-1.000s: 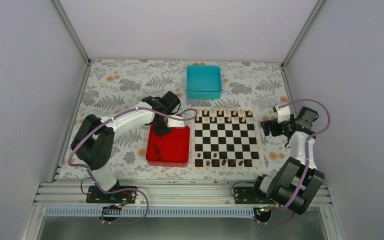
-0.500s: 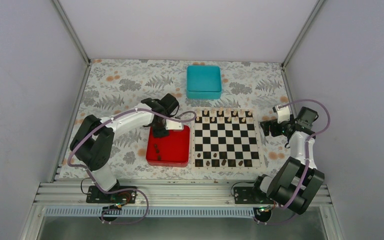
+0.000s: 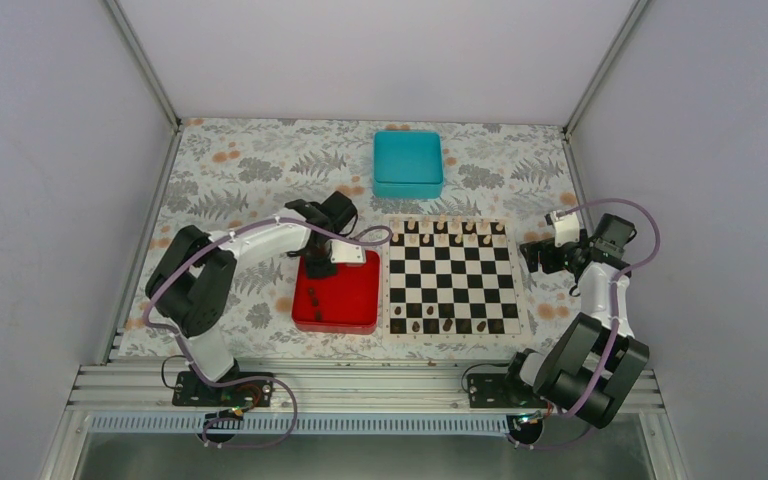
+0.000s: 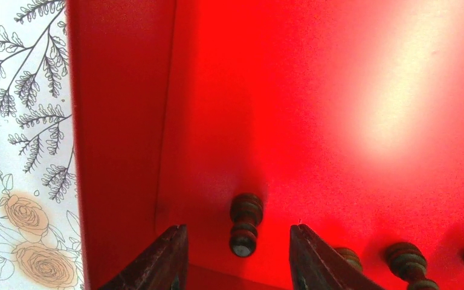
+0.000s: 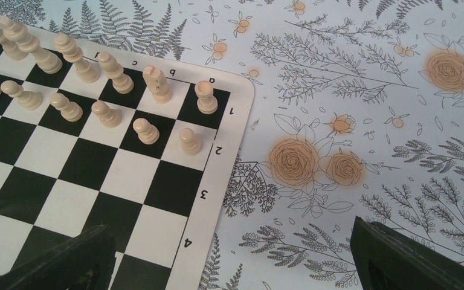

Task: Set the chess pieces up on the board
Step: Pick up the chess piece from the storage box, then place the chess piece on the chessboard.

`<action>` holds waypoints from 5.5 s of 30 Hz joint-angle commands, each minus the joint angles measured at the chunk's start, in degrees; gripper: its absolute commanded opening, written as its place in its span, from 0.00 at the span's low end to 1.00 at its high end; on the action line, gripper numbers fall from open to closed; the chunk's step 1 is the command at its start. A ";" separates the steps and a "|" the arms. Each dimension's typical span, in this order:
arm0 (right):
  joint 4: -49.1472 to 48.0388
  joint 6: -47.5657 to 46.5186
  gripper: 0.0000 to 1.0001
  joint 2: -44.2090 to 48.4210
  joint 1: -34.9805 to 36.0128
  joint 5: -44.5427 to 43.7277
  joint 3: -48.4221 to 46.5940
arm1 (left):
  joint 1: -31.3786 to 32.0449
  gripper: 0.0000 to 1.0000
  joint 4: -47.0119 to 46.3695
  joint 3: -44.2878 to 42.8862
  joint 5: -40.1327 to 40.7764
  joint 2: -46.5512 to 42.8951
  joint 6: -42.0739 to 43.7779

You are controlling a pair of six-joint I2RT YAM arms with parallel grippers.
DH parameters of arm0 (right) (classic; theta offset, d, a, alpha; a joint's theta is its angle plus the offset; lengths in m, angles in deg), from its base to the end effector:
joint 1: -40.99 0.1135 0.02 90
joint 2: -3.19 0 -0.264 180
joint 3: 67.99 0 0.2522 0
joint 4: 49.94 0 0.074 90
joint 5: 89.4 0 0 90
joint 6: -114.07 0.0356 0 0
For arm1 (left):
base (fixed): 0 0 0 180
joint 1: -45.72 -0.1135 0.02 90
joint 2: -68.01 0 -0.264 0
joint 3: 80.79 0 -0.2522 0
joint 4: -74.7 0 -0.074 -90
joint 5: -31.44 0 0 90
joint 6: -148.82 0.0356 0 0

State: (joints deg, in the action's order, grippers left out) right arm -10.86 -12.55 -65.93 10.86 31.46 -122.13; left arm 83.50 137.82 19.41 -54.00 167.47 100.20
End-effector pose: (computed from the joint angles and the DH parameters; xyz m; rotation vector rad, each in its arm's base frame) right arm 0.2089 -0.1001 0.2103 -0.3406 2.3175 0.1215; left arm 0.2504 -0.1905 0.1804 1.9156 2.3291 0.1260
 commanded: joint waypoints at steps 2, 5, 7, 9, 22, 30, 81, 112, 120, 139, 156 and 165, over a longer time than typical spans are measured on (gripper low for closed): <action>0.12 -0.27 1.00 -0.58 -0.63 1.40 0.46 | -0.77 0.43 -1.64 0.67 0.54 1.67 0.19; 0.17 -0.25 1.00 -0.73 -0.62 1.55 0.45 | -1.08 0.43 -2.28 1.22 0.97 2.53 0.36; 0.11 -0.26 1.00 -0.89 -0.61 1.65 0.41 | -1.29 0.43 -2.37 1.27 0.83 3.07 0.41; 0.06 -0.23 1.00 -1.03 -0.63 1.69 0.43 | -1.46 0.42 -2.43 1.32 0.83 3.31 0.45; 0.07 -0.27 1.00 -0.89 -0.63 1.50 0.57 | -1.56 0.24 -1.64 -0.35 -2.14 4.10 0.49; 0.08 -0.21 1.00 -0.67 -0.63 1.57 0.89 | -1.44 0.15 1.19 -3.00 -4.00 3.05 -0.02; -1.26 2.59 1.00 0.79 -1.60 0.87 -0.08 | 32.42 0.14 24.12 -79.72 -5.77 49.07 3.79; -1.77 2.96 1.00 1.54 -1.86 0.87 -0.13 | 32.42 0.14 22.97 -78.62 -7.63 52.62 3.64; -1.59 2.74 1.00 1.36 -1.86 1.20 -0.05 | 32.44 0.14 23.38 -78.65 -7.67 52.06 3.61; -0.98 2.28 1.00 1.36 -1.86 1.92 0.03 | 34.73 0.22 23.31 -77.17 -3.70 50.19 3.56; -0.71 1.98 1.00 1.45 -1.86 2.55 0.47 | 33.94 0.30 21.26 -77.30 -0.52 49.08 3.35; -0.62 1.81 1.00 1.20 -1.86 2.88 0.53 | 33.86 0.31 20.80 -78.42 0.97 48.65 3.87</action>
State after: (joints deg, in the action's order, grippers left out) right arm -11.41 -10.41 -65.21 9.68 32.57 -122.11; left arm 117.71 159.02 -56.89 -54.33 218.83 103.35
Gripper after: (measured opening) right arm 0.999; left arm 0.308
